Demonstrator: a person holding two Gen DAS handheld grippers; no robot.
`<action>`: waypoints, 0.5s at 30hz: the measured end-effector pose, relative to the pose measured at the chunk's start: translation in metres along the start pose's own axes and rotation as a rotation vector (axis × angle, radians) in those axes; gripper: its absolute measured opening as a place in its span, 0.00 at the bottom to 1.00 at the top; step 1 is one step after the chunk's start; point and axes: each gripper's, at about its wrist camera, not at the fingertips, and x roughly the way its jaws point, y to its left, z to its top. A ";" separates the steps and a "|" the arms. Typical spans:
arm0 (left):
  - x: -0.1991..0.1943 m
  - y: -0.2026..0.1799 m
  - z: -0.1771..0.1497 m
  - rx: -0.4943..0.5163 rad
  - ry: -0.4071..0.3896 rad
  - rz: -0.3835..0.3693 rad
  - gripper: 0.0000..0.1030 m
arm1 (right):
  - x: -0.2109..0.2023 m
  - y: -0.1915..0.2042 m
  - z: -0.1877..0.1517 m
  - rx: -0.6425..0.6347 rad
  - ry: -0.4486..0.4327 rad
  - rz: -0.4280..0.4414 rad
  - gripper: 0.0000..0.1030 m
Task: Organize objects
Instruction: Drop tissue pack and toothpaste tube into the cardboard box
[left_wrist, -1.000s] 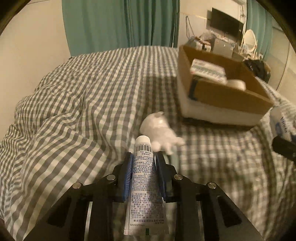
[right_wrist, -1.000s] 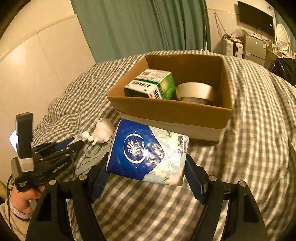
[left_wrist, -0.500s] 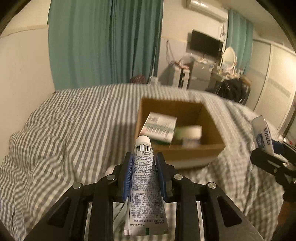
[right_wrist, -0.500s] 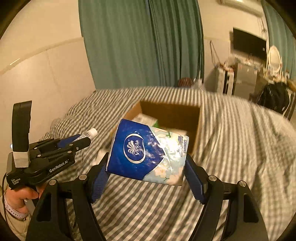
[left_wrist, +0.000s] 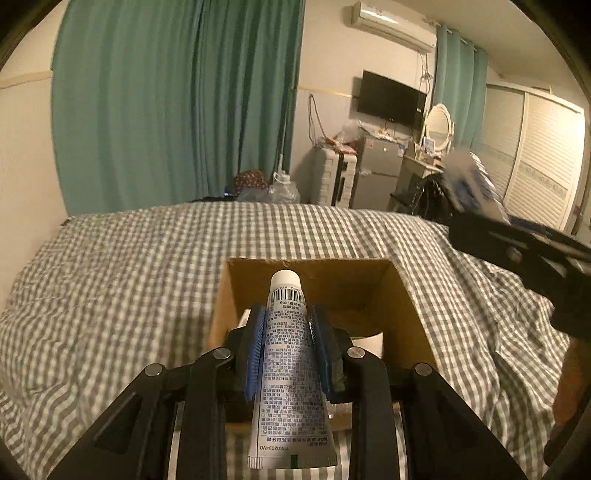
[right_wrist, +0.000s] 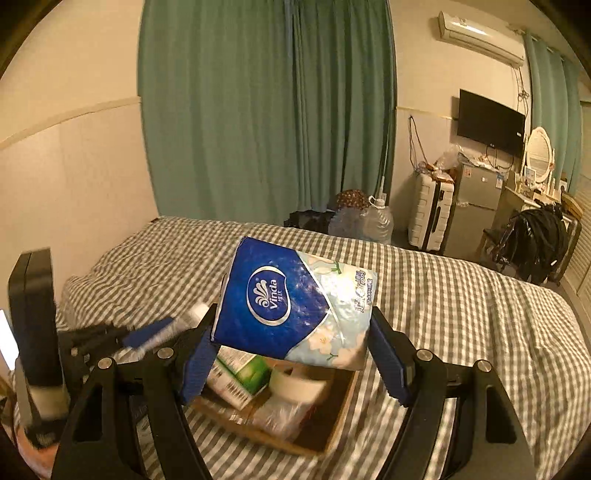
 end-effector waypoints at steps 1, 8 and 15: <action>0.011 -0.001 -0.001 -0.001 0.012 -0.009 0.25 | 0.014 -0.003 0.001 0.005 0.011 -0.006 0.73; 0.063 -0.004 -0.012 0.020 0.068 -0.035 0.25 | 0.092 -0.024 -0.019 0.060 0.123 -0.002 0.73; 0.074 -0.012 -0.021 0.040 0.106 -0.026 0.25 | 0.106 -0.040 -0.034 0.126 0.160 0.010 0.76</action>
